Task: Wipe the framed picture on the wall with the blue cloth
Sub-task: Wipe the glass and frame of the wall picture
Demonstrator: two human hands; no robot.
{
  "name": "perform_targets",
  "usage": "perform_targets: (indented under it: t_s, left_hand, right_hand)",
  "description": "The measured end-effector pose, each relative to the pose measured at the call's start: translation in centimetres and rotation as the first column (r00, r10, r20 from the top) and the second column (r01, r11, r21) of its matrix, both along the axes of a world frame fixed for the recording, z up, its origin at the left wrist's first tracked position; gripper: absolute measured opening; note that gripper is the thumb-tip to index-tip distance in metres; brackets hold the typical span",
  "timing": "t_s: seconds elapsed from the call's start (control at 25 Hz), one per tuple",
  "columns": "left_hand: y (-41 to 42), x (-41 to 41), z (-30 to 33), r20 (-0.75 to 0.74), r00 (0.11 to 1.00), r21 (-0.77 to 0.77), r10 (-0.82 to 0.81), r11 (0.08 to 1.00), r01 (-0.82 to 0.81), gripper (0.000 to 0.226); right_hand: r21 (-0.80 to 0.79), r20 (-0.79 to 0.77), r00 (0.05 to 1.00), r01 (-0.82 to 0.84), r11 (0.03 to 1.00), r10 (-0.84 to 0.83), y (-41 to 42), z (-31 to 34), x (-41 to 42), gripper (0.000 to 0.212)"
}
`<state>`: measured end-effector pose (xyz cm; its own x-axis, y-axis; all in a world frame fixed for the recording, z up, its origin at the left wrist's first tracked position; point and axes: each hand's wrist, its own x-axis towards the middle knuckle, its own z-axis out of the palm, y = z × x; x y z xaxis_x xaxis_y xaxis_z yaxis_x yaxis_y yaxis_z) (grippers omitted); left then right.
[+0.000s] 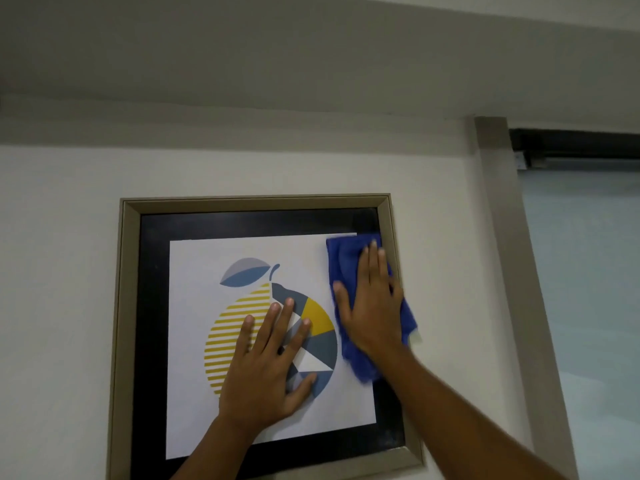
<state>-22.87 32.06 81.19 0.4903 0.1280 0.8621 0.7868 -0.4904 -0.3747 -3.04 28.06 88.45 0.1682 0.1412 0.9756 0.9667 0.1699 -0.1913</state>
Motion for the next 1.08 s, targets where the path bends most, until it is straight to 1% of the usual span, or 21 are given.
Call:
perform_targets:
  t_s: [0.08, 0.16, 0.2, 0.28, 0.36, 0.48, 0.52, 0.6, 0.68, 0.76, 0.88, 0.92, 0.96, 1.0, 1.04, 1.08]
  left_hand:
    - [0.2, 0.1, -0.3, 0.016, 1.0, 0.011, -0.008, 1.0, 0.008, 0.08]
    - [0.2, 0.2, -0.4, 0.019, 1.0, 0.026, -0.014, 1.0, 0.014, 0.079]
    - [0.1, 0.2, -0.5, 0.018, 1.0, 0.043, -0.015, 0.999, 0.014, 0.079]
    - [0.1, 0.3, -0.5, 0.014, 1.0, 0.071, -0.005, 0.997, 0.004, 0.08]
    - [0.1, 0.2, -0.5, 0.008, 1.0, 0.074, 0.014, 0.997, -0.014, 0.082]
    - [0.2, 0.2, -0.2, 0.002, 0.999, 0.079, 0.039, 0.996, -0.039, 0.083]
    - [0.2, 0.3, -0.3, 0.004, 0.999, 0.084, 0.041, 0.996, -0.041, 0.083]
    - [0.2, 0.3, -0.4, 0.007, 0.999, 0.093, 0.033, 0.995, -0.034, 0.082]
    - [0.2, 0.1, -0.4, 0.006, 1.0, 0.111, 0.021, 0.994, -0.022, 0.08]
    - [0.2, -0.1, -0.4, 0.007, 1.0, 0.123, 0.018, 0.992, -0.019, 0.079]
    - [0.2, 0.1, -0.4, 0.017, 1.0, 0.123, 0.007, 0.992, -0.009, 0.078]
    - [0.2, 0.1, -0.4, 0.019, 1.0, 0.119, 0.006, 0.993, -0.008, 0.078]
    - [0.3, 0.1, -0.4, 0.014, 1.0, 0.114, 0.007, 0.993, -0.008, 0.078]
    - [0.3, 0.0, -0.4, 0.013, 1.0, 0.113, 0.007, 0.994, -0.009, 0.078]
    - [0.3, 0.0, -0.4, 0.014, 1.0, 0.117, 0.009, 0.993, -0.011, 0.078]
    - [0.2, 0.0, -0.4, 0.016, 1.0, 0.12, 0.013, 0.993, -0.014, 0.078]
  right_hand:
    - [0.02, 0.001, 1.0, 0.023, 1.0, -0.023, 0.2, 4.8, 0.2, 0.079]
    - [0.044, 0.025, 0.998, 0.064, 0.997, -0.065, 0.5, 5.7, 0.4, 0.076]
    - [0.071, 0.029, 0.998, 0.059, 0.996, -0.061, 0.5, 4.7, 0.2, 0.074]
    - [0.105, -0.007, 1.0, 0.003, 0.995, -0.002, 0.3, 0.6, -0.3, 0.073]
    - [0.1, -0.052, 0.998, -0.04, 0.994, 0.045, -0.1, -5.8, -0.7, 0.072]
    - [-0.01, -0.063, 0.998, -0.026, 1.0, 0.025, -0.7, -14.8, -0.8, 0.073]
    - [-0.037, -0.067, 0.997, -0.031, 0.999, 0.028, -0.7, -16.7, -0.7, 0.074]
    - [-0.073, -0.068, 0.997, -0.038, 0.997, 0.033, -0.4, -17.9, -0.2, 0.076]
    - [-0.094, -0.034, 0.999, -0.026, 0.995, 0.022, -0.4, -17.1, 0.2, 0.078]
    - [-0.066, 0.043, 0.999, 0.001, 0.998, 0.001, -0.4, -15.6, 0.6, 0.077]
    - [0.011, 0.279, 0.96, -0.006, 1.0, 0.002, -0.6, -12.7, 1.4, 0.072]
    - [0.027, 0.312, 0.95, -0.011, 1.0, 0.002, -0.7, -11.6, 1.7, 0.071]
    - [0.053, 0.296, 0.955, -0.012, 0.999, -0.004, -0.8, -10.0, 2.1, 0.069]
    - [0.094, 0.247, 0.969, -0.01, 0.996, -0.014, -0.8, -7.8, 2.4, 0.066]
    - [0.126, 0.207, 0.978, 0.002, 0.992, -0.028, -0.8, -4.9, 2.7, 0.063]
    - [0.14, 0.203, 0.978, 0.023, 0.99, -0.052, -0.7, -1.8, 2.9, 0.061]
